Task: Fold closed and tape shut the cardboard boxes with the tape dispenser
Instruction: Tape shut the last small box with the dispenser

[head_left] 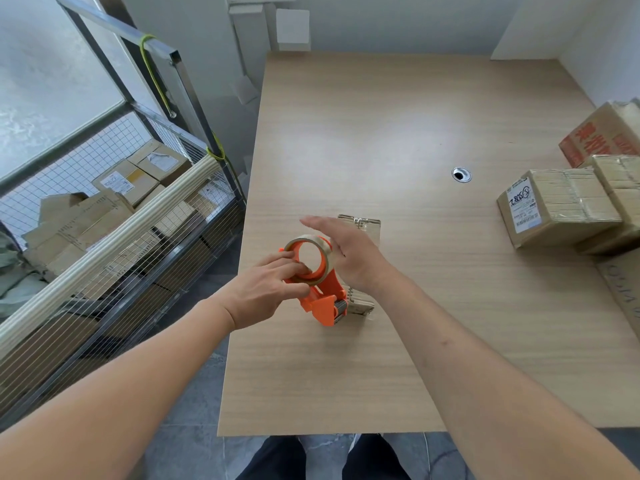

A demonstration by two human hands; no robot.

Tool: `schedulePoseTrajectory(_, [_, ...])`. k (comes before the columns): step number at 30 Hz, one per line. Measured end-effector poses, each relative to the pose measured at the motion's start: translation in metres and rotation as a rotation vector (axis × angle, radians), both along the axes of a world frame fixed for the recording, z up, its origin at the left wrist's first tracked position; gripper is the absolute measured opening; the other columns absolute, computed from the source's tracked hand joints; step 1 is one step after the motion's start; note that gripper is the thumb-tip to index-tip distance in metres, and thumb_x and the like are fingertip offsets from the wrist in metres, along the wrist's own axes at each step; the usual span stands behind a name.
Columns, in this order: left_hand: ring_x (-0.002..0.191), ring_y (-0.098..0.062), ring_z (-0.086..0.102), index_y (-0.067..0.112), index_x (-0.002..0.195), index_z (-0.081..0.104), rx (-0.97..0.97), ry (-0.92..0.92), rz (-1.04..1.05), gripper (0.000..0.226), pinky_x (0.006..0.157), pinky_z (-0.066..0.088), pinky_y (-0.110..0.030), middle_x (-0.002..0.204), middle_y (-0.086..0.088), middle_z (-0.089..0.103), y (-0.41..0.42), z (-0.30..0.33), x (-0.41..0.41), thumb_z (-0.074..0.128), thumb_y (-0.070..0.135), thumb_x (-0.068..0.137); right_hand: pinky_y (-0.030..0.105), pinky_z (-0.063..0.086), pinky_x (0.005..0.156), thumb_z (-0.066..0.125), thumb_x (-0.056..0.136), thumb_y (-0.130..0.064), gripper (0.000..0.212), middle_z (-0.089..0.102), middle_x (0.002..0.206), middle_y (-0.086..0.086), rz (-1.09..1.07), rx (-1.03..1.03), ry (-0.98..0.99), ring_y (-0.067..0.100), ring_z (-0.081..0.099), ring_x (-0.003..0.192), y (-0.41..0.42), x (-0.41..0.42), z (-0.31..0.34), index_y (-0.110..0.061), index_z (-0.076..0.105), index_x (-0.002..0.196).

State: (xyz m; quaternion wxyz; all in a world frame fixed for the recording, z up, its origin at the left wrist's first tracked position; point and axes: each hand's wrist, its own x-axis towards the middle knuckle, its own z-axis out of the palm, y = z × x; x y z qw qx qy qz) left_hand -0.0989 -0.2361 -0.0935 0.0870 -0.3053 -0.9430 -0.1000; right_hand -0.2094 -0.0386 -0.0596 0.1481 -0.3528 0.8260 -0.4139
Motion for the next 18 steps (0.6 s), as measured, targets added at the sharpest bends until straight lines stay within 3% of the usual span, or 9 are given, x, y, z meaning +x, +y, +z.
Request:
schedulePoseTrajectory(3, [0.113,-0.033,0.064,0.019,0.104,0.072,-0.001,-0.018,-0.002,0.034,0.115,0.041,-0.047,0.122,-0.013,0.066,-0.001,0.000,-0.001,0.069,-0.007,0.082,0.012,0.038,0.107,0.049,0.098,0.008,0.040,0.069,0.130,0.007,0.012,0.024,0.058,0.018,0.061,0.125,0.002,0.000,0.001,-0.007,0.070,0.128])
schedulePoseTrajectory(8, [0.114,-0.033,0.065,0.017,0.105,0.071,0.047,-0.032,0.000,0.032,0.114,0.043,-0.051,0.122,-0.014,0.066,0.000,-0.002,0.001,0.073,-0.007,0.083,0.028,0.054,0.098,0.062,0.093,0.007,0.027,0.076,0.114,0.006,-0.091,-0.078,0.098,0.016,0.070,0.108,0.009,0.004,0.002,-0.004,0.077,0.113])
schedulePoseTrajectory(14, [0.117,-0.034,0.063,0.014,0.104,0.069,0.082,-0.049,-0.004,0.030,0.116,0.039,-0.052,0.125,-0.015,0.066,-0.002,-0.002,0.002,0.068,-0.009,0.086,0.032,0.057,0.090,0.067,0.093,0.004,0.019,0.077,0.104,0.005,-0.052,-0.099,0.141,0.017,0.072,0.097,0.013,-0.002,0.004,-0.003,0.078,0.107])
schedulePoseTrajectory(18, [0.118,-0.036,0.063,0.010,0.101,0.069,0.112,-0.107,0.009,0.028,0.115,0.038,-0.057,0.124,-0.017,0.065,-0.004,-0.001,0.002,0.064,-0.014,0.087,0.026,0.053,0.083,0.070,0.087,0.009,0.020,0.075,0.093,0.004,-0.051,-0.097,0.140,0.012,0.067,0.086,0.012,-0.004,0.004,-0.002,0.079,0.100])
